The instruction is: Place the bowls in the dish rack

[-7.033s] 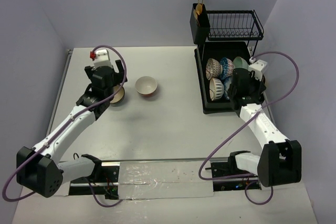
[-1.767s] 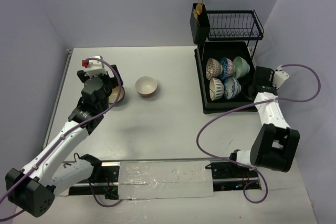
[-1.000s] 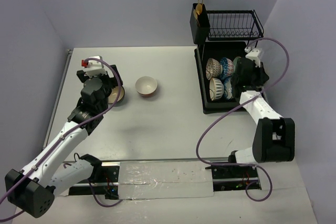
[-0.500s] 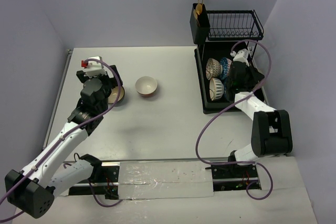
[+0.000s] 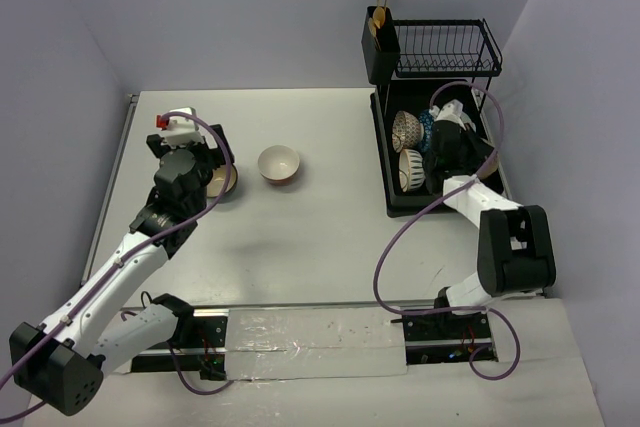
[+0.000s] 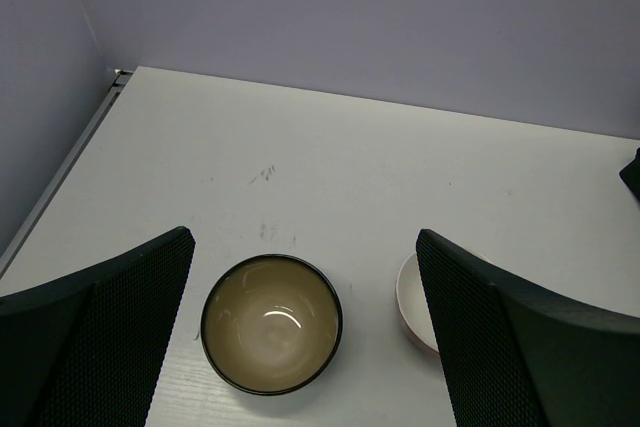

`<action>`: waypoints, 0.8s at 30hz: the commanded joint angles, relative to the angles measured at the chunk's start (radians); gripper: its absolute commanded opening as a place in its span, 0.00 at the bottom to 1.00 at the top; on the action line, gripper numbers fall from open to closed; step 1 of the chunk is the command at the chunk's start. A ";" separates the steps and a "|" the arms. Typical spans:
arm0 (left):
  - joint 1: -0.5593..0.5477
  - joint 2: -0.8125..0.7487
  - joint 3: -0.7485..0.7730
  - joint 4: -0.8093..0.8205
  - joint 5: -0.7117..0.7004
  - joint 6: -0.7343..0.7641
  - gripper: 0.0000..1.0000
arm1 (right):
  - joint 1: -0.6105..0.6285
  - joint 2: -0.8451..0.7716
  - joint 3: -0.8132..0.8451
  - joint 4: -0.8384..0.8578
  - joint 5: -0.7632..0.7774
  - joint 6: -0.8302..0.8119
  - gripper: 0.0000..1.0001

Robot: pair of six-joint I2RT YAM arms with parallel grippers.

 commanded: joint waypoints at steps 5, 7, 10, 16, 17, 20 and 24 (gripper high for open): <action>-0.018 0.007 -0.004 0.045 -0.003 0.015 0.99 | 0.009 0.032 0.000 -0.021 0.018 -0.004 0.00; -0.022 0.008 -0.007 0.048 -0.006 0.019 0.99 | 0.008 0.036 -0.004 -0.018 0.029 -0.016 0.00; -0.027 0.005 -0.007 0.051 -0.009 0.022 0.99 | 0.012 0.040 -0.005 -0.004 0.046 -0.034 0.00; -0.030 -0.001 -0.009 0.052 -0.011 0.025 0.99 | 0.026 0.061 -0.028 0.112 0.092 -0.106 0.00; -0.030 -0.002 -0.009 0.052 -0.011 0.026 0.99 | 0.035 0.072 -0.037 0.140 0.104 -0.123 0.00; -0.031 -0.007 -0.009 0.054 -0.017 0.029 0.99 | 0.040 0.099 -0.045 0.197 0.110 -0.157 0.00; -0.031 -0.009 -0.010 0.056 -0.021 0.034 0.99 | 0.053 0.124 -0.043 0.223 0.124 -0.176 0.00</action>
